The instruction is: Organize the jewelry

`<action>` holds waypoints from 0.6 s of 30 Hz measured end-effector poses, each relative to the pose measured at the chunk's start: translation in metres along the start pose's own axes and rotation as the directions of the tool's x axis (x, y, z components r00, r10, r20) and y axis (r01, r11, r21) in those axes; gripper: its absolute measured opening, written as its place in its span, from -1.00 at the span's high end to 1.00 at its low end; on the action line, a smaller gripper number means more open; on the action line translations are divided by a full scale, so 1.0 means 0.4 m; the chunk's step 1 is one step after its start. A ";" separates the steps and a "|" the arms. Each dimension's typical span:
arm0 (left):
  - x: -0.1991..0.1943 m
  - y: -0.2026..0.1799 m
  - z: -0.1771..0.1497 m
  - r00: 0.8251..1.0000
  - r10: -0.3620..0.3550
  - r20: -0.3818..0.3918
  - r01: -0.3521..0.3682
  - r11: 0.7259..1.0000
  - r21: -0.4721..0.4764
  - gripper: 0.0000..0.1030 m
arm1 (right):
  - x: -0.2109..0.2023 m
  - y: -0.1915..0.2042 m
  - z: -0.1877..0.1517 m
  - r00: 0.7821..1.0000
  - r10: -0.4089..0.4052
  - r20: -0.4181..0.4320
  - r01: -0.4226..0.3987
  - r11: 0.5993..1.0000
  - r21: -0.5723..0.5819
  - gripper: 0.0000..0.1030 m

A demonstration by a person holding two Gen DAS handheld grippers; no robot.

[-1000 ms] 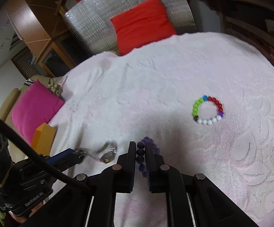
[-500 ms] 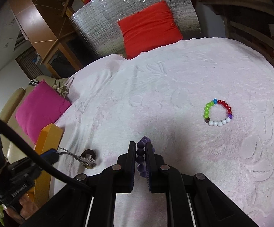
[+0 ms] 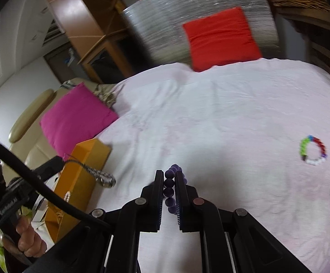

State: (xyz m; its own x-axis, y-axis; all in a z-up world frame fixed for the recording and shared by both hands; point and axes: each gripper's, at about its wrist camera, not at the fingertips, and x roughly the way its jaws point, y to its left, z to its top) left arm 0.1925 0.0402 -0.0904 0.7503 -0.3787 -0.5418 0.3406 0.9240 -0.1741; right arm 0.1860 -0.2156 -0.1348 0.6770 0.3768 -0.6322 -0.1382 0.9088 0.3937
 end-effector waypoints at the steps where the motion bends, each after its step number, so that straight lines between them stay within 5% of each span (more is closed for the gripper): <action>1: -0.011 0.020 0.000 1.000 0.013 0.011 -0.013 1.000 -0.010 0.77 | 0.011 0.020 0.004 1.000 0.014 -0.006 -0.014 1.000 -0.002 0.79; 4: -0.053 0.097 -0.004 0.998 0.049 0.048 -0.046 0.998 -0.052 0.78 | 0.043 0.086 0.015 0.998 0.053 -0.021 -0.053 0.998 -0.021 0.79; 5: -0.071 0.126 -0.007 0.996 0.070 0.061 -0.066 0.996 -0.062 0.96 | 0.052 0.107 0.019 0.998 0.055 -0.025 -0.055 0.998 -0.034 0.79; 10: -0.155 0.263 -0.037 0.983 0.140 0.121 -0.124 0.984 -0.132 0.96 | 0.135 0.278 0.048 0.989 0.137 -0.062 -0.142 0.985 -0.095 0.79; 18: -0.222 0.472 -0.111 0.966 0.240 0.100 -0.202 0.935 -0.291 0.96 | 0.273 0.538 0.039 0.964 0.220 -0.152 -0.247 0.949 -0.194 0.79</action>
State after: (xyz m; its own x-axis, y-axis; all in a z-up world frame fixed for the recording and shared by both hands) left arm 0.1649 0.2508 -0.1117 0.8629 -0.1496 -0.4828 0.0022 0.9563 -0.2924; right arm 0.2416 0.0183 -0.1086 0.5123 0.5898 -0.6242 -0.4384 0.8046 0.4005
